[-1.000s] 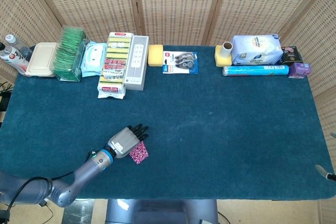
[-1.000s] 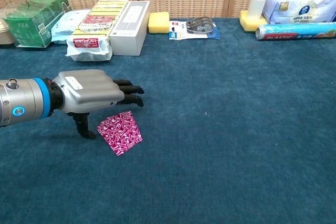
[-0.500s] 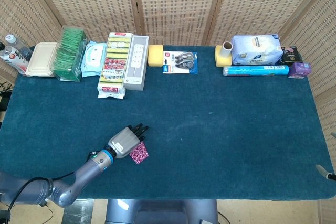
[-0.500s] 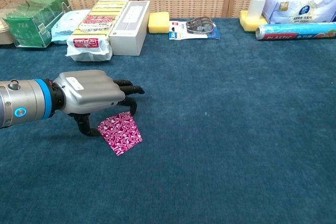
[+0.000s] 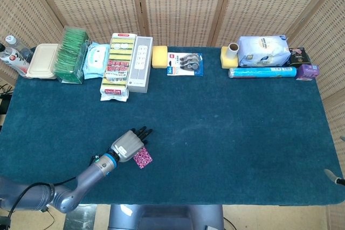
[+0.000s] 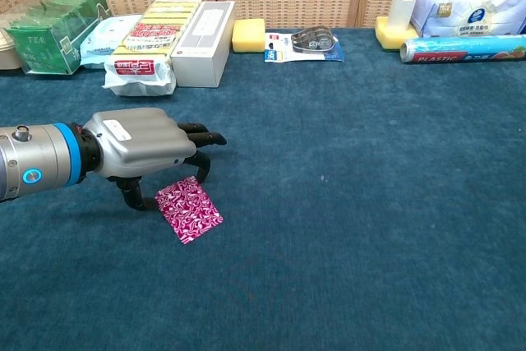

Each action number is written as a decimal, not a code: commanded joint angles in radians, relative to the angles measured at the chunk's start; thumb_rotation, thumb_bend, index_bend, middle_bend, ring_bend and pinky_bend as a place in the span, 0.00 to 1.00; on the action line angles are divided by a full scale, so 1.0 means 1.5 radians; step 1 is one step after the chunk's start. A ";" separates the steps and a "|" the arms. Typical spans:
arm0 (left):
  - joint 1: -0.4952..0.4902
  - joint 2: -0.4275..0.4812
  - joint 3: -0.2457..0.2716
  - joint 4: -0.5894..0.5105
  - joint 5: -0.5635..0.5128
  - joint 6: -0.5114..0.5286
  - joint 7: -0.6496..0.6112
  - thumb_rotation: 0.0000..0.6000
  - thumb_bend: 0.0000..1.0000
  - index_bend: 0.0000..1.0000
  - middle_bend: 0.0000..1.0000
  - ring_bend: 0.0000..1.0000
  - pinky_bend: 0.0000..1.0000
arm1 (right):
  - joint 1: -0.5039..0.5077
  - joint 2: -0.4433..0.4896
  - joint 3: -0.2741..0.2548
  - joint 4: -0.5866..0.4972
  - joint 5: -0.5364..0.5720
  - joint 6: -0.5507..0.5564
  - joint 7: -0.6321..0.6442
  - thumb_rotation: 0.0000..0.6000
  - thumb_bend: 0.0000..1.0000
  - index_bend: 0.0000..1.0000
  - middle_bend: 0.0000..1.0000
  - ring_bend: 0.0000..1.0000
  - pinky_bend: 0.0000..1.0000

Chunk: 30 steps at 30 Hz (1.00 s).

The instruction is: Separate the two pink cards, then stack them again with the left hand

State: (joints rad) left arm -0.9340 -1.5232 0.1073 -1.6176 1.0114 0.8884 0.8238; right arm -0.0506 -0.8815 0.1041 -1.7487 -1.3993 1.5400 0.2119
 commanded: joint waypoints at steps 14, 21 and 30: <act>0.007 0.044 -0.014 -0.041 0.022 0.024 -0.012 1.00 0.19 0.06 0.00 0.00 0.28 | 0.000 0.001 -0.001 -0.001 -0.001 0.000 0.000 1.00 0.00 0.20 0.02 0.00 0.00; 0.067 0.139 -0.009 -0.135 0.083 0.141 -0.037 1.00 0.15 0.00 0.00 0.00 0.21 | 0.001 -0.002 -0.001 -0.001 -0.001 -0.002 -0.007 1.00 0.00 0.20 0.02 0.00 0.00; 0.241 0.266 0.061 -0.199 0.178 0.344 -0.150 1.00 0.08 0.00 0.00 0.00 0.14 | 0.012 -0.020 -0.008 -0.002 -0.015 -0.010 -0.059 1.00 0.00 0.20 0.02 0.00 0.00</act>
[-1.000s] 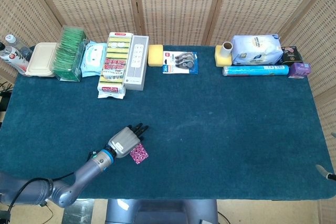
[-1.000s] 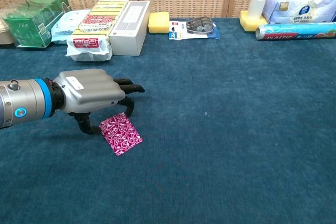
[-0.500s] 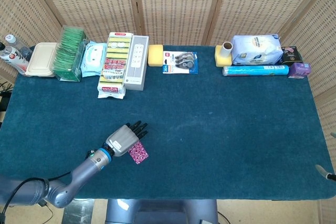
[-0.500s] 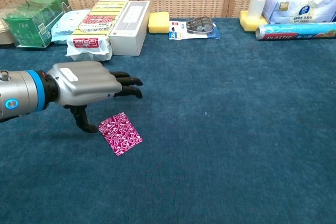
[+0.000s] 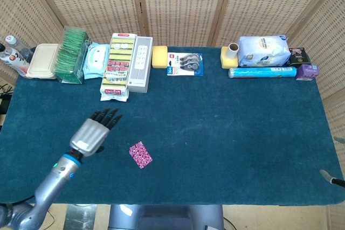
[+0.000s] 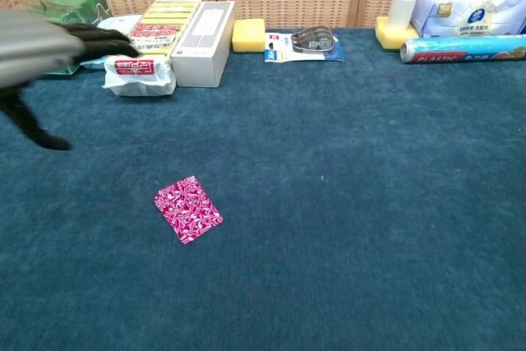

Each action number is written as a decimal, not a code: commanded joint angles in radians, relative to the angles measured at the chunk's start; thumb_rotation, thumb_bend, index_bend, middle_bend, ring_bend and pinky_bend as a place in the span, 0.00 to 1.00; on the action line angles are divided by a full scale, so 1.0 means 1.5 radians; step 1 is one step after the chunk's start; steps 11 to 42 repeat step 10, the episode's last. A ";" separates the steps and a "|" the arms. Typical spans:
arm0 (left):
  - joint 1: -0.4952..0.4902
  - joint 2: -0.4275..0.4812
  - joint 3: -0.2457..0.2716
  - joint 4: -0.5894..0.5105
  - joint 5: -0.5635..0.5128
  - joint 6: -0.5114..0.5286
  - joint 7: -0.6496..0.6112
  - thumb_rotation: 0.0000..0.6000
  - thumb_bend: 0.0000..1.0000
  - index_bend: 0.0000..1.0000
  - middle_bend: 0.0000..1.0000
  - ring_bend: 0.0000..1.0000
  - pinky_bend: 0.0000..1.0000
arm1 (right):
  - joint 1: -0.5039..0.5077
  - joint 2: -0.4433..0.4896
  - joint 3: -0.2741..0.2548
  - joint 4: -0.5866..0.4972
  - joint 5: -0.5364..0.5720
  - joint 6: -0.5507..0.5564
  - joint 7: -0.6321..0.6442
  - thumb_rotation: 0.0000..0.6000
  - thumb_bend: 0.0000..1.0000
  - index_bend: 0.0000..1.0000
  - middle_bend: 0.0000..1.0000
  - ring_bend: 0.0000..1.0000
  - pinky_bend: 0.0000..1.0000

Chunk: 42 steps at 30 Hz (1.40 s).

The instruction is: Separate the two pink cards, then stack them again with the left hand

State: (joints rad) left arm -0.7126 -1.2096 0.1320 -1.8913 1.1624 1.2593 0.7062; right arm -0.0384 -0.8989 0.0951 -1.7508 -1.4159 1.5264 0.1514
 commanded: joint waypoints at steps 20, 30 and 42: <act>0.244 0.020 0.079 0.114 0.251 0.278 -0.240 1.00 0.07 0.00 0.00 0.00 0.10 | -0.004 -0.034 0.014 0.003 0.020 0.041 -0.116 1.00 0.00 0.21 0.02 0.00 0.00; 0.244 0.020 0.079 0.114 0.251 0.278 -0.240 1.00 0.07 0.00 0.00 0.00 0.10 | -0.004 -0.034 0.014 0.003 0.020 0.041 -0.116 1.00 0.00 0.21 0.02 0.00 0.00; 0.244 0.020 0.079 0.114 0.251 0.278 -0.240 1.00 0.07 0.00 0.00 0.00 0.10 | -0.004 -0.034 0.014 0.003 0.020 0.041 -0.116 1.00 0.00 0.21 0.02 0.00 0.00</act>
